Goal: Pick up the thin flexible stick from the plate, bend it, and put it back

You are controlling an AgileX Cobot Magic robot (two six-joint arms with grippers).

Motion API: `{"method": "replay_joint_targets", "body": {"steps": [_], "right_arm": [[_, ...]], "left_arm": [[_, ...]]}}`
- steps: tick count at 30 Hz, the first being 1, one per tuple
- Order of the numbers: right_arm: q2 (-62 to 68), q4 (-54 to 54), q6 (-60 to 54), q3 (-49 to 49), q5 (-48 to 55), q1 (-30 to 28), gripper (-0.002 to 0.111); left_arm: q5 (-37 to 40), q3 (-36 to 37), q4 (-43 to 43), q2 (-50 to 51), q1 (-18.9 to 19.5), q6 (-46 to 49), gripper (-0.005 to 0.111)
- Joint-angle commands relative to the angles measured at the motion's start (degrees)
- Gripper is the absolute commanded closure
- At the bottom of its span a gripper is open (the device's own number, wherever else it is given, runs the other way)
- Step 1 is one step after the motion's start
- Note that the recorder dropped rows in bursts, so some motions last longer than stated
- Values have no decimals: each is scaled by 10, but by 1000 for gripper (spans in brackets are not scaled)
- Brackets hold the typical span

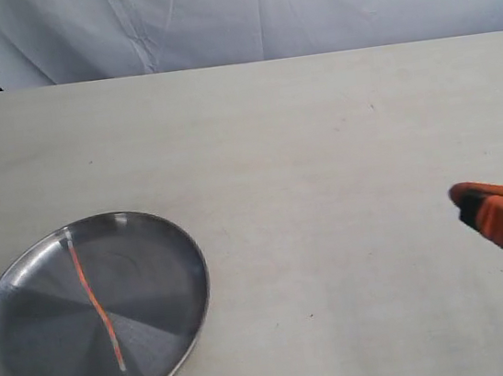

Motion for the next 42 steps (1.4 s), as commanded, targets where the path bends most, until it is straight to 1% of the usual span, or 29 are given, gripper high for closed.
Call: {"method": "replay_joint_targets", "body": {"steps": [1,5,8,11,16,42], "right_arm": [[-115,26,-1,76,-4,-107,109],[-165,38,1,88,12,-190,109],[-182,36,1,88,28,-229,109],[-192,21,-2,88,51,-249,109],[-192,17,-2,88,99,-253,109],[-192,24,-1,88,100,-253,109]], "left_arm": [[1,2,2,-1,0,-2,107],[1,2,2,-1,0,-2,107],[1,2,2,-1,0,-2,107],[1,2,2,-1,0,-2,107],[1,2,2,-1,0,-2,107],[1,2,4,-1,0,-2,107]]}}
